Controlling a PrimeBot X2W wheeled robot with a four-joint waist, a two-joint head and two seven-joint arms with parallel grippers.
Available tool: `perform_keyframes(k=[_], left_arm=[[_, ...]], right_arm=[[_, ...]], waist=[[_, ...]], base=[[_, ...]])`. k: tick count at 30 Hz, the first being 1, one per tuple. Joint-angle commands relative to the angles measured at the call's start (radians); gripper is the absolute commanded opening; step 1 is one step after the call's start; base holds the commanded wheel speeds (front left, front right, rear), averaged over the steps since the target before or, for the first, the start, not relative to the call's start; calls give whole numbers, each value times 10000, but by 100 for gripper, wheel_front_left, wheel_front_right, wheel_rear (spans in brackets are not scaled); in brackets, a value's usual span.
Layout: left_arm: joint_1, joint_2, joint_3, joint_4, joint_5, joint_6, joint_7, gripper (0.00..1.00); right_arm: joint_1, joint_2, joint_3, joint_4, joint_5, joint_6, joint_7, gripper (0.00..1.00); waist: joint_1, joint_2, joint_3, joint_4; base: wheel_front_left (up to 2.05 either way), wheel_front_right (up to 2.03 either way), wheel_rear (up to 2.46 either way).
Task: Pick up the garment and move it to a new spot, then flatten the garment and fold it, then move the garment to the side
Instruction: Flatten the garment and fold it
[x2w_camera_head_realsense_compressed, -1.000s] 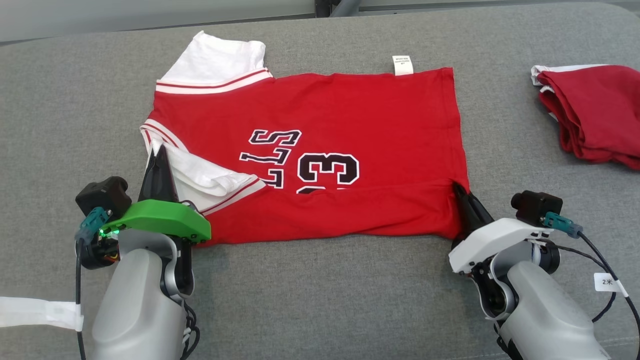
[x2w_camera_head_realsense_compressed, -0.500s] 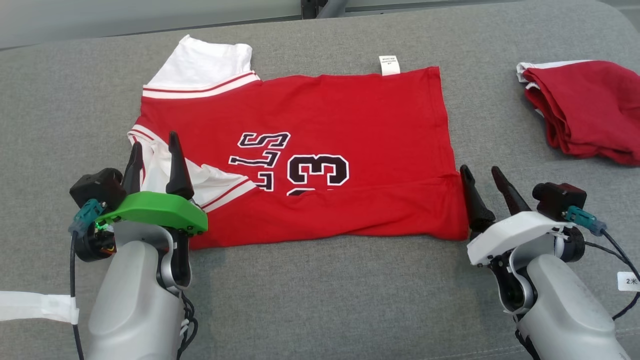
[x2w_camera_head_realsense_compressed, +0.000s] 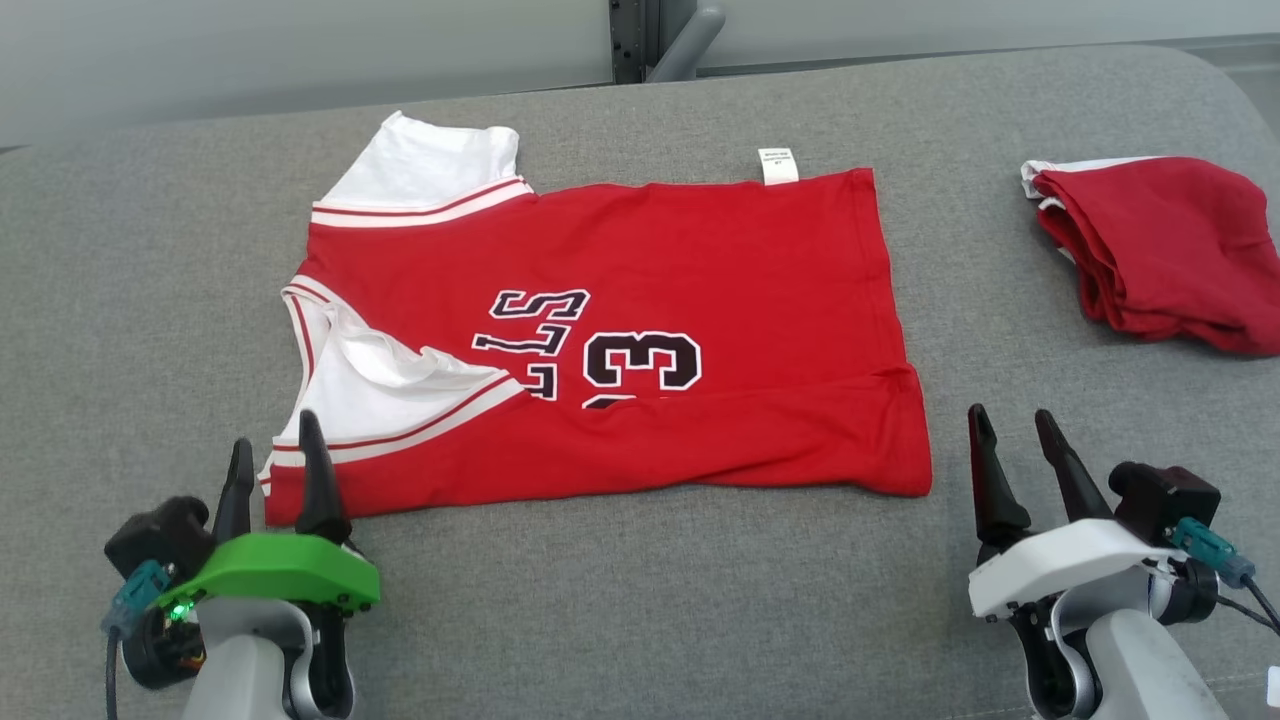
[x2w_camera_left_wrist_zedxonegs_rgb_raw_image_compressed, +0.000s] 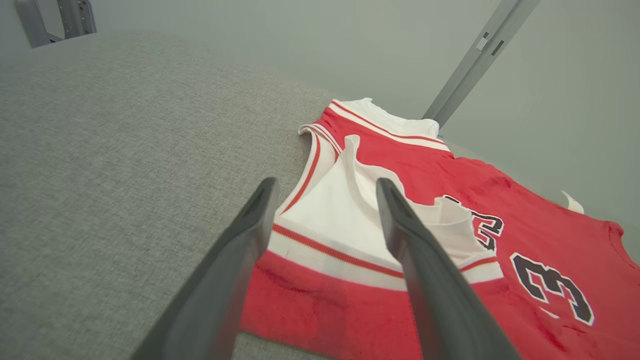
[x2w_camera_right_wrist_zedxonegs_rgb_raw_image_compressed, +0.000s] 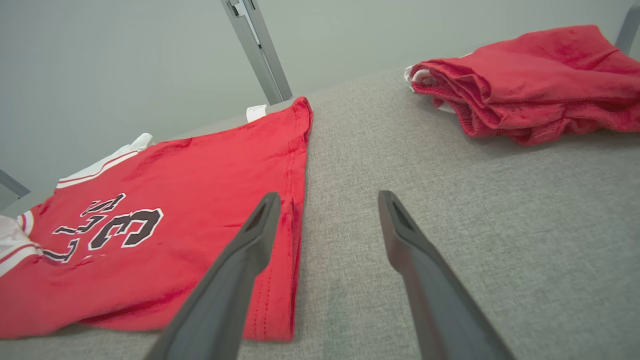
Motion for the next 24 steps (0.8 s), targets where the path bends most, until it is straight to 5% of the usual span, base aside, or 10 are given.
perform_keyframes(k=[1,8,21,22,23,24], left_arm=[[315,40,114,-40,-17,28,-22,100],[1038,40,10,468,-337,-7,33,100],[-22,37,237,2285,-2057,74,682,100],[-71,37,232,2371,-2066,50,665,79],[-112,47,210,2443,-2057,6,647,42],[-159,40,195,2504,-2055,-23,625,18]], right_arm=[[255,60,-72,-108,-116,-9,-30,100],[911,312,-239,-382,-195,-9,-30,100],[847,426,12,-572,-300,-9,37,100],[864,431,43,-566,-294,-9,58,100],[883,436,72,-557,-283,-9,89,100],[903,439,121,-532,-272,-9,158,100]], waist=[[0,32,-168,44],[0,32,-381,80],[0,32,-181,-316],[0,32,-167,-336],[0,32,-153,-352],[0,32,-139,-360]], base=[[0,0,0],[0,0,0],[0,0,0],[0,0,0],[0,0,0],[0,0,0]])
